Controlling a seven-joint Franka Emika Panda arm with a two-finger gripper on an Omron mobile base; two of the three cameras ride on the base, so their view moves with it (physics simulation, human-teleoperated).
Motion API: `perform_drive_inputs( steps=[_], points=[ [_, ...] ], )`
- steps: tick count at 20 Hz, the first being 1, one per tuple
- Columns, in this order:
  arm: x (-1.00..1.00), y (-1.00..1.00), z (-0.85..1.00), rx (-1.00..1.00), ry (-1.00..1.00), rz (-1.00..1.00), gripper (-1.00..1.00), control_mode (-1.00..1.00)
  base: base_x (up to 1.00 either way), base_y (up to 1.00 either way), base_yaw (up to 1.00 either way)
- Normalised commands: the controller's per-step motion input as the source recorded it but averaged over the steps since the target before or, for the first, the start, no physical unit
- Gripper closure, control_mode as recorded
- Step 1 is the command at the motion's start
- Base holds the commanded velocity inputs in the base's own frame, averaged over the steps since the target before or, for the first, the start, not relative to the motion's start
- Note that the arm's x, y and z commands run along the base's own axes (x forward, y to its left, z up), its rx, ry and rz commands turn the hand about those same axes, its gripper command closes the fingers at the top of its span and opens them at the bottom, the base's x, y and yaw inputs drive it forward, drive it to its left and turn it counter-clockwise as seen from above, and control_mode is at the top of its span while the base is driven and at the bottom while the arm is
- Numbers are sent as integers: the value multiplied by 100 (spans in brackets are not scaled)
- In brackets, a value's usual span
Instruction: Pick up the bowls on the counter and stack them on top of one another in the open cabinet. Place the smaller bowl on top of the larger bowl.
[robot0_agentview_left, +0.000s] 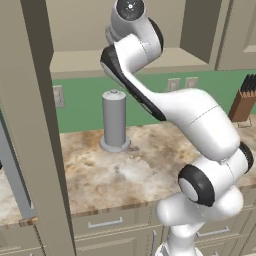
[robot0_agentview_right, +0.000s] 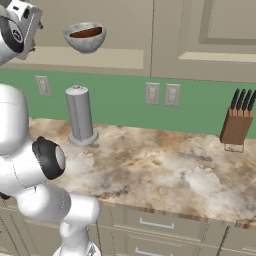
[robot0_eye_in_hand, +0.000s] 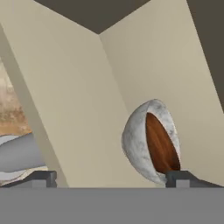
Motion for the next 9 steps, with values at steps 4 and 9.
perform_drive_inputs(
  steps=[4,9],
  points=[
    [-79,-5,-12,0,-9,0,-100,-100,0,0,0],
    [-74,-8,-16,0,-6,0,-100,-100,0,0,0]
  ],
)
